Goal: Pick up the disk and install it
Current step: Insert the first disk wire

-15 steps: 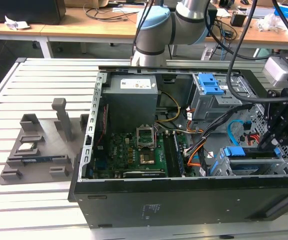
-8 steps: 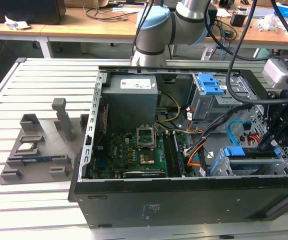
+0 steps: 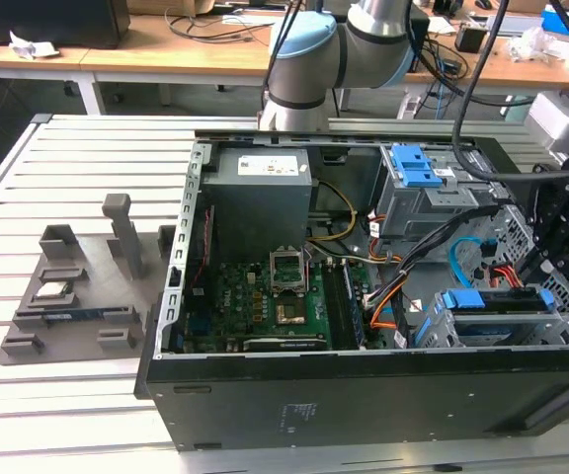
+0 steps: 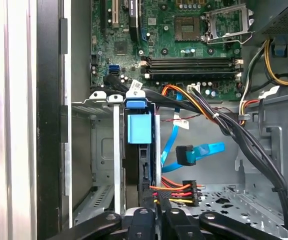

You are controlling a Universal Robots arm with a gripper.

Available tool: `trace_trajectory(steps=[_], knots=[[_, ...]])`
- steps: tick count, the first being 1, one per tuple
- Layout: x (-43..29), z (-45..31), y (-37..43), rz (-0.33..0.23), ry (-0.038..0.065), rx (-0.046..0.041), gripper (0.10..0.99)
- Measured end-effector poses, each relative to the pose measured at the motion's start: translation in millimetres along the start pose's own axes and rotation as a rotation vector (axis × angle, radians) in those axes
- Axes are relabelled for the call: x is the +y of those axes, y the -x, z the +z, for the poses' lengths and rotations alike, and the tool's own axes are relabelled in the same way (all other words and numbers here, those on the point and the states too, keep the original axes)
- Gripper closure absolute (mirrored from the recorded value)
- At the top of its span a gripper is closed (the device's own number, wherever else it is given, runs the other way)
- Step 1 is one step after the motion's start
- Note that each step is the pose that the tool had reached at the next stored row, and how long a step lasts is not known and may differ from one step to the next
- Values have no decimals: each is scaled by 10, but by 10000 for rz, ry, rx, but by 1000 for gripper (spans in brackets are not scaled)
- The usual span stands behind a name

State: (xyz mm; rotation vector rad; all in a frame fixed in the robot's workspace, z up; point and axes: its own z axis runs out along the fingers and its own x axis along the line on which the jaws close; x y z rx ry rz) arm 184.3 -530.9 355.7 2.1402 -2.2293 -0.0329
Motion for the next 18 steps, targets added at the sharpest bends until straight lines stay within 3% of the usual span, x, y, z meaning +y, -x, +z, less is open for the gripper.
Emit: trace_trajectory(steps=[1, 2, 12, 14, 16, 18], knots=[[1, -20, 5, 0, 0, -1, 925], [2, -45, 8, -1, 0, -1, 984], [17, -335, 10, -1, 0, 0, 980], [23, -453, 7, -1, 0, -2, 980], [27, -520, 6, -1, 0, -2, 980], [28, -545, 5, -1, 0, -2, 980]])
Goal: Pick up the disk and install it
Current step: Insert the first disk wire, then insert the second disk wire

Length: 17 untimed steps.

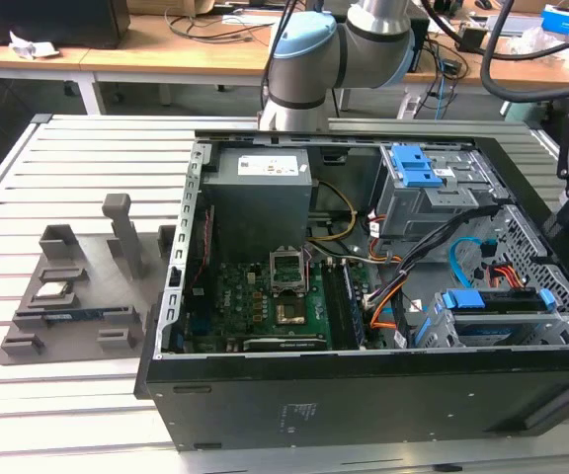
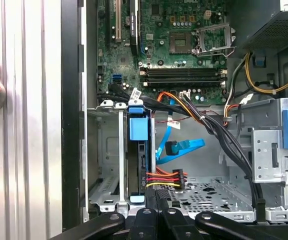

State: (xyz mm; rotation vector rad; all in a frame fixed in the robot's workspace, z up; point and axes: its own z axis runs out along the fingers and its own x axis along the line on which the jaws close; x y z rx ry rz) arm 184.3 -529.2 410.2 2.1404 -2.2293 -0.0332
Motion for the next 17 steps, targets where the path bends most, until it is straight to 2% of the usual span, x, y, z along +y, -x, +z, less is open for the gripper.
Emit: trace_trajectory(steps=[15, 16, 17], knots=[[1, -9, 0, 0, 0, -12, 980], [0, -9, 0, -1, 0, -13, 973], [0, -9, 0, -1, 0, -13, 918]])
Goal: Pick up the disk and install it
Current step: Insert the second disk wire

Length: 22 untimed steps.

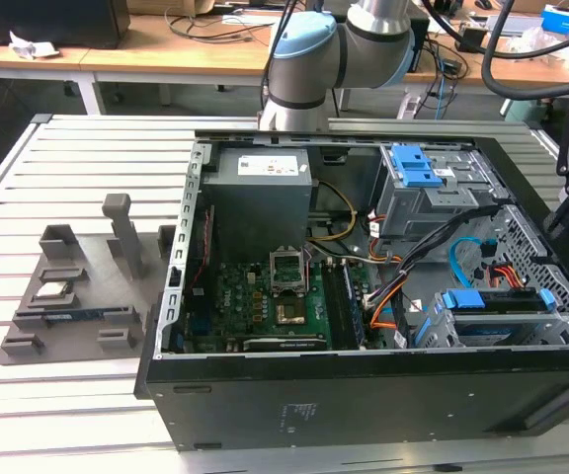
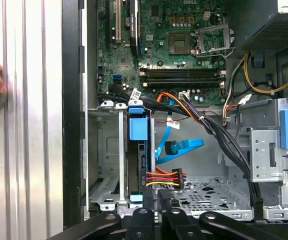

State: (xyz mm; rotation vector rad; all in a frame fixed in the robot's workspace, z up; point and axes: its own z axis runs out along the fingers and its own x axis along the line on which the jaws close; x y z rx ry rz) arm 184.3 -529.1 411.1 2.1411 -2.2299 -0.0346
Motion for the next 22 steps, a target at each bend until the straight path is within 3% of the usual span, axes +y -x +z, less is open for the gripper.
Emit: trace_trajectory(steps=[3, 15, 22], knots=[[0, 0, 0, 0, 0, -2, 725], [70, 50, 11, 0, 0, -2, 725], [146, 76, 9, 0, 0, 7, 725]])
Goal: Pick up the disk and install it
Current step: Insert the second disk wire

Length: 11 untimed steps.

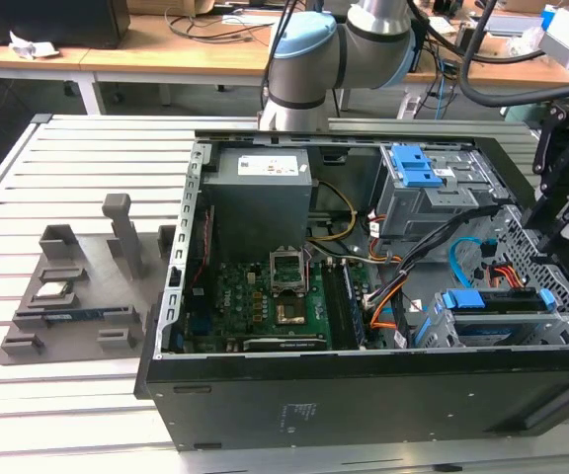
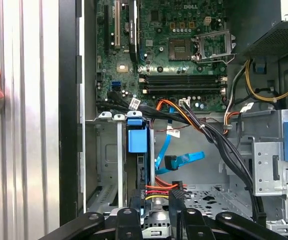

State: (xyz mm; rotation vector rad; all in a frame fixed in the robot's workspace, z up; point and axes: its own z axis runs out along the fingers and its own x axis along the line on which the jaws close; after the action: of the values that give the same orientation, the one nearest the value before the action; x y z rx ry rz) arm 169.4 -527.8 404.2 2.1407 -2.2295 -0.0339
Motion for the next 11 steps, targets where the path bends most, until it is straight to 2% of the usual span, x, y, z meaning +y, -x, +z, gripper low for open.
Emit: trace_trajectory(steps=[11], knots=[[116, 35, -4, 0, 0, 0, 725]])
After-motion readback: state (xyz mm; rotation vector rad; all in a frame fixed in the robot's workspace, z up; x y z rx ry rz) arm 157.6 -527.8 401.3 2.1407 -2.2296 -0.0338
